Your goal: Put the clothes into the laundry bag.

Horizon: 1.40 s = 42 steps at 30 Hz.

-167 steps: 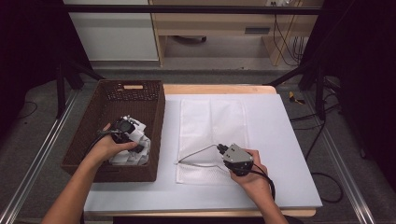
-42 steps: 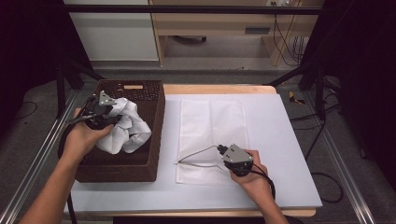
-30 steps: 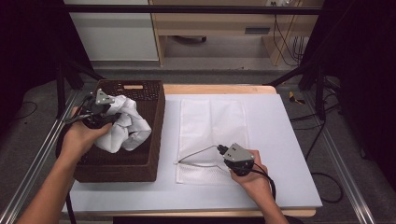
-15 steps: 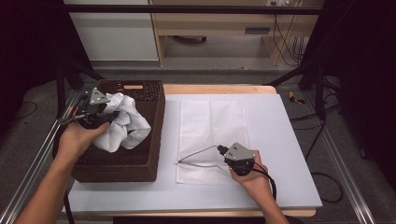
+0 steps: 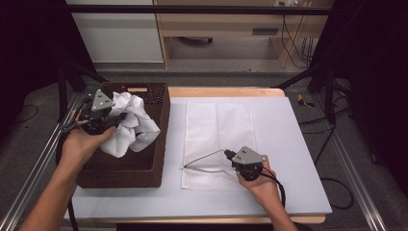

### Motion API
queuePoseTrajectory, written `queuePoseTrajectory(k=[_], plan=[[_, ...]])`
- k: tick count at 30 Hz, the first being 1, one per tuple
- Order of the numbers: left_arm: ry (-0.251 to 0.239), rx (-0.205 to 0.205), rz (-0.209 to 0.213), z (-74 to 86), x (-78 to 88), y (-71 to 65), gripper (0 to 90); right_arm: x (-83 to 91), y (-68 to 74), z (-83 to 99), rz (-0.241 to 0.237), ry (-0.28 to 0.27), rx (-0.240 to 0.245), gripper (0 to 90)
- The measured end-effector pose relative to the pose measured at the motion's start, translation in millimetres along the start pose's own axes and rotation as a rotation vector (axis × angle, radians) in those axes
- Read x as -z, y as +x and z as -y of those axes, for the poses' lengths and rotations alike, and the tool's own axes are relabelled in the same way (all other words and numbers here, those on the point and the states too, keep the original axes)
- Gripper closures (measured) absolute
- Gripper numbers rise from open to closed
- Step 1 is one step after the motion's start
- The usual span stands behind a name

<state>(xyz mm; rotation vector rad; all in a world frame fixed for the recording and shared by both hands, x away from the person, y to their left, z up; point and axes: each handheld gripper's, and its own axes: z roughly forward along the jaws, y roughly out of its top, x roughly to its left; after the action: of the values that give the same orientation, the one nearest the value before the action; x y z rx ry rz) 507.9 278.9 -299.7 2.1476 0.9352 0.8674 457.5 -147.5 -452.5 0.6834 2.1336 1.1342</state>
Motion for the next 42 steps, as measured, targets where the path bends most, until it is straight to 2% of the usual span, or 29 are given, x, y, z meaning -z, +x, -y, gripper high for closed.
queuePoseTrajectory(k=[2, 9, 16, 22, 30, 37, 42], plan=[[-0.022, -0.007, 0.001, -0.4, 4.6, -5.0, 72.4, -0.6, -0.3, 0.1, -0.004, 0.000, -0.002, 88.5], [-0.052, -0.008, 0.000, -0.7, 12.2, -9.9, 72.4, -1.2, -0.3, 0.9, -0.010, 0.006, -0.008, 88.5], [-0.101, -0.024, 0.007, -4.6, 23.8, -19.5, 72.4, -1.5, -2.1, 1.6, -0.021, -0.001, -0.039, 88.4], [-0.123, -0.031, 0.003, -8.0, 35.2, -22.0, 72.4, -0.8, -2.5, 2.3, -0.026, -0.004, -0.052, 88.3], [-0.143, -0.034, 0.003, -10.6, 41.6, -22.7, 72.4, -1.3, -3.5, 2.8, -0.031, -0.007, -0.056, 88.3], [-0.179, -0.035, 0.001, -15.8, 52.3, -25.2, 72.4, -2.9, -6.1, 4.9, -0.041, -0.001, -0.090, 88.5], [-0.201, -0.028, 0.014, -18.6, 58.5, -27.1, 72.4, -2.4, -6.9, 5.3, -0.047, -0.006, -0.095, 88.5]])
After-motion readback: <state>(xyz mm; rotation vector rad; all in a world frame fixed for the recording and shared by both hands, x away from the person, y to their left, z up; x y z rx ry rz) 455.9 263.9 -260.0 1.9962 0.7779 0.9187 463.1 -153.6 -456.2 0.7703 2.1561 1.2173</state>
